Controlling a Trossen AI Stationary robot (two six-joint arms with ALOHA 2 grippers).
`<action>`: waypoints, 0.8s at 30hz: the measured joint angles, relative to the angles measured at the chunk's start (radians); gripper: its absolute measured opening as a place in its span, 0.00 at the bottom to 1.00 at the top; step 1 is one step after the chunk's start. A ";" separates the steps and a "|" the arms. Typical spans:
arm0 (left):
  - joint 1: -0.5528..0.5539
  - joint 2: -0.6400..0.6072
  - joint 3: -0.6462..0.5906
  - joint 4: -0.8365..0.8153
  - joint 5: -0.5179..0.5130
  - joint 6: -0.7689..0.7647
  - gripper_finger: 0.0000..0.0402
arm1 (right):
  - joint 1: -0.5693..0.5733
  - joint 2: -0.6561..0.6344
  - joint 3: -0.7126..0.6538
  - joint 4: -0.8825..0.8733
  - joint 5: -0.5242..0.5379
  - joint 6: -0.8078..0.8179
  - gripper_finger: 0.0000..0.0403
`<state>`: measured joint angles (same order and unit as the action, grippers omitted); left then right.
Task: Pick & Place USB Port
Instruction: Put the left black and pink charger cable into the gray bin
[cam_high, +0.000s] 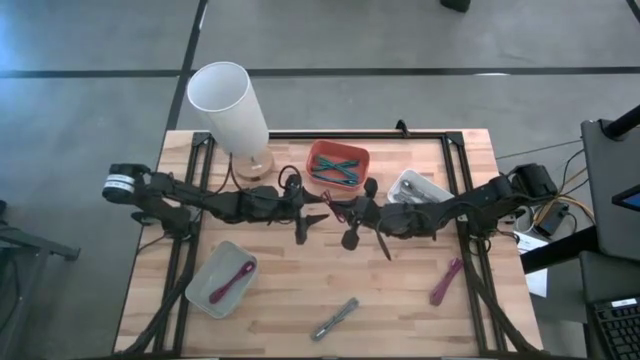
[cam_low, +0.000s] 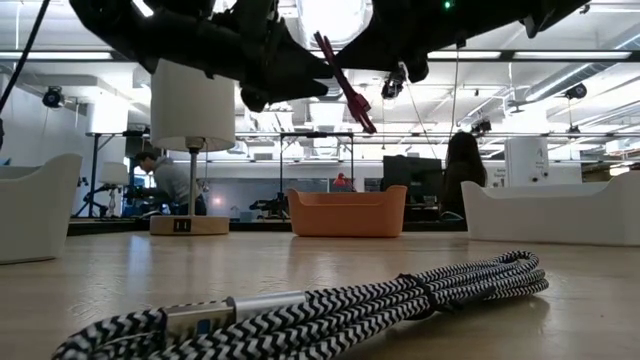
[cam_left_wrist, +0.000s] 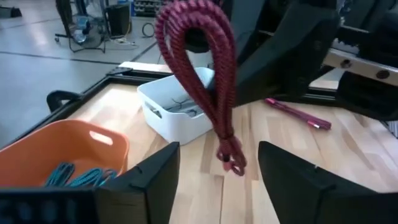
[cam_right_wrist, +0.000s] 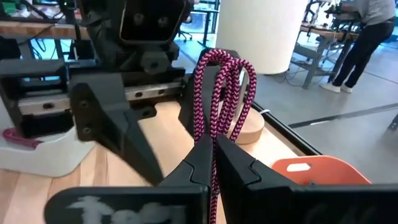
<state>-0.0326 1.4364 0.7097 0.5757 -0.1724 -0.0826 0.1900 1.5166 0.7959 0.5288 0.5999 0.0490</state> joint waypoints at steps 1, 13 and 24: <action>0.000 0.000 0.003 -0.001 0.000 0.000 0.57 | 0.000 0.000 0.000 0.004 0.000 0.000 0.02; 0.007 0.083 0.013 0.149 0.000 -0.017 0.56 | -0.001 0.002 0.001 0.007 -0.032 0.003 0.02; 0.012 0.167 0.075 0.158 -0.009 -0.002 0.39 | -0.001 0.003 0.001 0.000 -0.032 0.003 0.02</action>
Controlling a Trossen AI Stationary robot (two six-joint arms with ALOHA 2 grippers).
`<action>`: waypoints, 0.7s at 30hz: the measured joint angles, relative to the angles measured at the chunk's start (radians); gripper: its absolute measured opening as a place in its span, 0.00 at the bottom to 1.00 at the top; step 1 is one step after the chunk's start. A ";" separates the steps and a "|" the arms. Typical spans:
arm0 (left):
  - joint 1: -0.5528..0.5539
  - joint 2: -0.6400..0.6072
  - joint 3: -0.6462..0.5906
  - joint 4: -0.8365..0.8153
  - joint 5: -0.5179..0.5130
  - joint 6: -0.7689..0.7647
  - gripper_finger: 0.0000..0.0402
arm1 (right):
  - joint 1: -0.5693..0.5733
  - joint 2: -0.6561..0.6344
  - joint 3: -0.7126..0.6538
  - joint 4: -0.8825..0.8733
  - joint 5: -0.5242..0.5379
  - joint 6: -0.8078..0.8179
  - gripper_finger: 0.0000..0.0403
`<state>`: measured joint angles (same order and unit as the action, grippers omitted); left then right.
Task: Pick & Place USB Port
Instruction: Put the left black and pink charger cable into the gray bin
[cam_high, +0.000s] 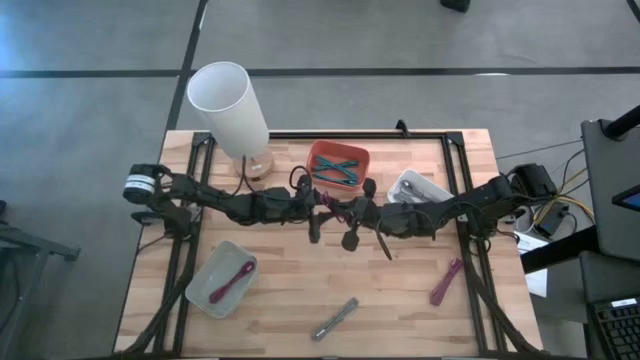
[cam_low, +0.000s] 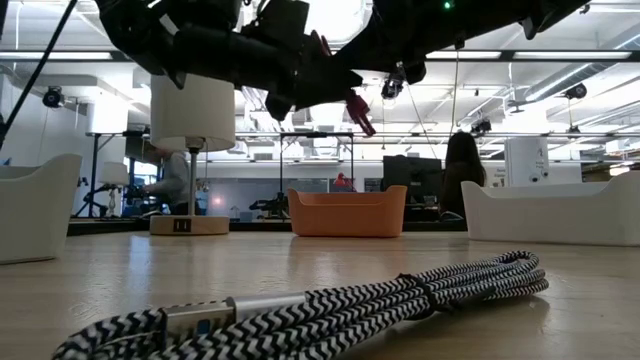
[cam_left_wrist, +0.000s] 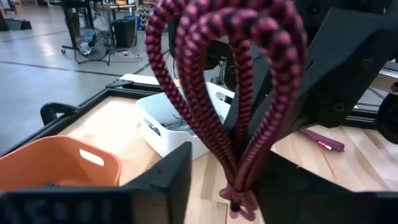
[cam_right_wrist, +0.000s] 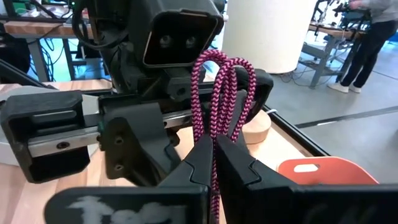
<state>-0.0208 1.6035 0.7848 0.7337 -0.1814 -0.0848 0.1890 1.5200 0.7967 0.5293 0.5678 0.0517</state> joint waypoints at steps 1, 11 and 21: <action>0.000 0.000 0.000 0.000 -0.001 0.001 0.36 | 0.000 0.000 0.000 0.000 0.000 0.000 0.02; 0.001 0.000 0.000 -0.014 -0.003 0.004 0.04 | 0.001 0.000 0.000 -0.003 0.004 -0.007 0.06; 0.002 -0.006 0.000 -0.118 -0.006 -0.001 0.05 | 0.001 0.000 0.000 -0.086 0.000 0.056 0.26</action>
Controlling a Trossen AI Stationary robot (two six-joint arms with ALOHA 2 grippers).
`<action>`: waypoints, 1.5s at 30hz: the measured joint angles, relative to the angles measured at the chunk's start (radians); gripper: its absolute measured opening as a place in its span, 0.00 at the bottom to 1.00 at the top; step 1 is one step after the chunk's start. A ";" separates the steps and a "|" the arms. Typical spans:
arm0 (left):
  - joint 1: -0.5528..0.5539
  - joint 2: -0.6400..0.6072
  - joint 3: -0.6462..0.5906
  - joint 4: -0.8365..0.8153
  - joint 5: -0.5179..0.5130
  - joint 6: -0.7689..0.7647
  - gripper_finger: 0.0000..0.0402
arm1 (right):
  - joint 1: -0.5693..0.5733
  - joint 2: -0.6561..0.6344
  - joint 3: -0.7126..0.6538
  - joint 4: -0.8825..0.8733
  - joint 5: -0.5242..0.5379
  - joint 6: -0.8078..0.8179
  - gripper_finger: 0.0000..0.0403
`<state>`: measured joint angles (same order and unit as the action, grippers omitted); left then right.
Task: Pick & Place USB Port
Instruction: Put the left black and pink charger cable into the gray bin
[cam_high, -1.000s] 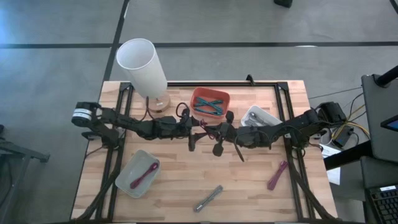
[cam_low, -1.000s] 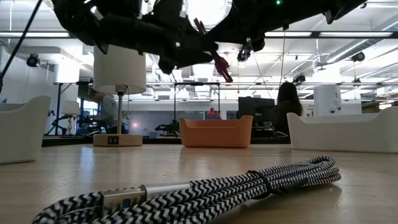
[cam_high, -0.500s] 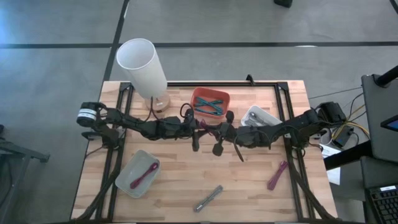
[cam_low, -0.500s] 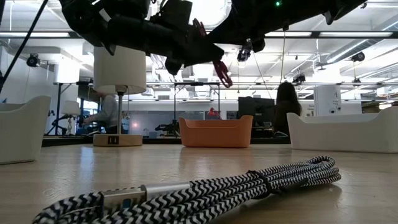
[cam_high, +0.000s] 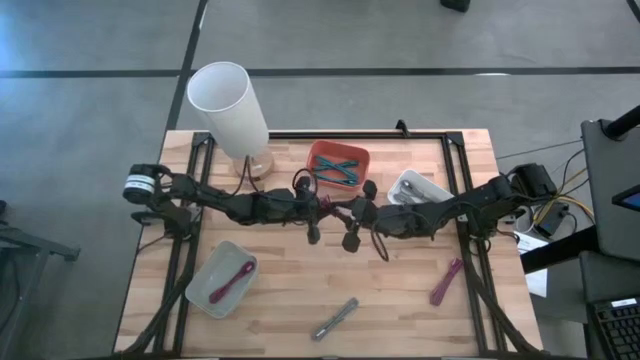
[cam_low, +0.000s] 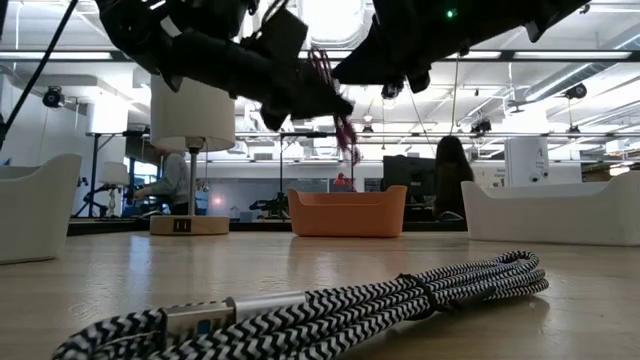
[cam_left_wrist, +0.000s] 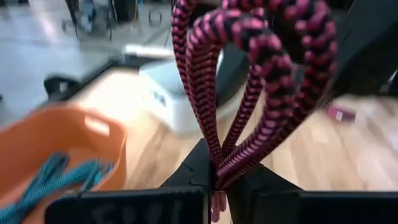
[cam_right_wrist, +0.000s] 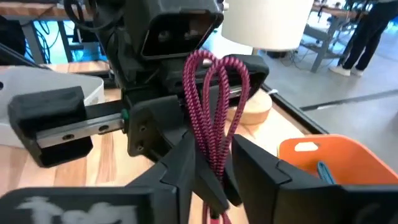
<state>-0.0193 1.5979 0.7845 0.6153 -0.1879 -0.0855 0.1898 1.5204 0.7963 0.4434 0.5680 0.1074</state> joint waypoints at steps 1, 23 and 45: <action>0.000 -0.008 0.000 -0.040 0.000 -0.001 0.05 | 0.001 0.000 0.000 -0.006 0.000 0.004 0.28; -0.131 -0.460 0.268 -1.404 0.031 -0.497 0.05 | 0.020 -0.001 0.000 -0.022 0.001 -0.013 0.38; -0.677 -0.479 0.144 -1.683 0.206 -1.254 0.05 | 0.020 -0.001 0.000 -0.022 0.003 0.015 0.37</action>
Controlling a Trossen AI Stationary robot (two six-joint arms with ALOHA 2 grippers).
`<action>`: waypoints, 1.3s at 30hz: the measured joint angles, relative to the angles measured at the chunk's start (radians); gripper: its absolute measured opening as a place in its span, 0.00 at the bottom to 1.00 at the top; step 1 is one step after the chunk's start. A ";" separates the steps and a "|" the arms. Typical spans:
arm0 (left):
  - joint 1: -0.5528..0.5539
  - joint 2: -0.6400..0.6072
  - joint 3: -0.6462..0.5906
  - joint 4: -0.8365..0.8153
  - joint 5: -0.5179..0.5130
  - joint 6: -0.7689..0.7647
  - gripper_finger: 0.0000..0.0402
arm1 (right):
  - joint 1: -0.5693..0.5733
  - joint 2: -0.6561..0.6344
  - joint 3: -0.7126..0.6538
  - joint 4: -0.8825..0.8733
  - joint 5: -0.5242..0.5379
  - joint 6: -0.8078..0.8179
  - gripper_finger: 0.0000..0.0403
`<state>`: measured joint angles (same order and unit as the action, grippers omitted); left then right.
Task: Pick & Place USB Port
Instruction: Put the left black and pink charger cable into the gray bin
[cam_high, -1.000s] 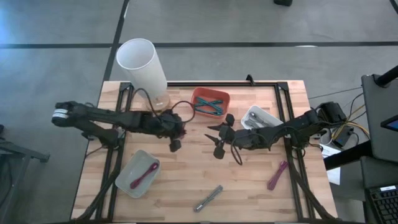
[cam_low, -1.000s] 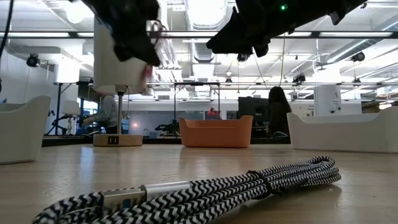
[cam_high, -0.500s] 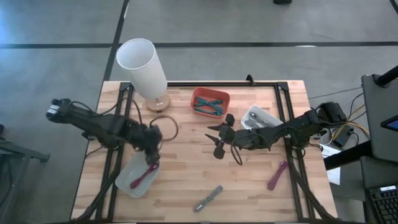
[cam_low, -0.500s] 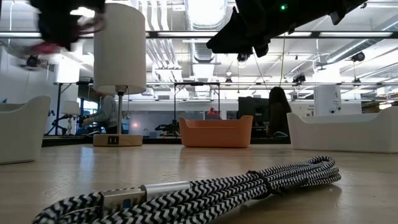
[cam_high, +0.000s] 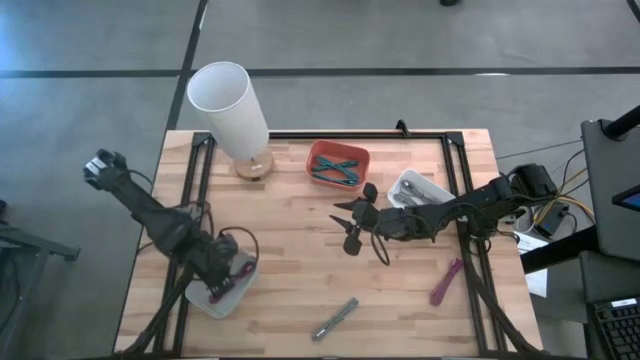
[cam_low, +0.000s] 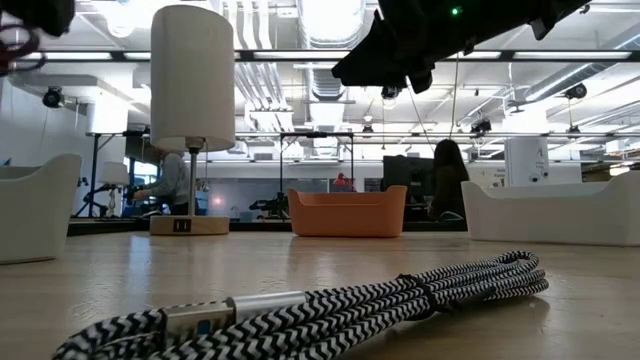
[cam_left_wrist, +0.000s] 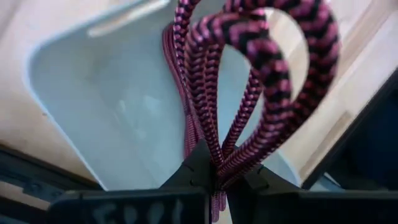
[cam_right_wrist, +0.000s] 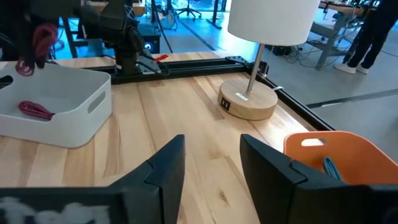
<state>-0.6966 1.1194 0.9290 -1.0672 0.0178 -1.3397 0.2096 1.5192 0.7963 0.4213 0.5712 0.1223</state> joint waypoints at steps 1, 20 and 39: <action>-0.009 0.000 -0.022 0.020 0.006 -0.009 0.05 | 0.000 0.000 0.000 0.000 0.000 -0.001 0.36; -0.012 0.000 -0.411 0.454 0.117 -0.130 0.08 | 0.000 -0.001 0.000 0.000 -0.003 0.001 0.36; -0.007 0.002 -0.399 0.463 0.119 -0.156 0.12 | 0.000 0.001 0.000 -0.001 -0.003 -0.002 0.36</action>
<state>-0.7033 1.1210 0.5297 -0.6038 0.1364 -1.4956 0.2100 1.5204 0.7963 0.4201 0.5683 0.1204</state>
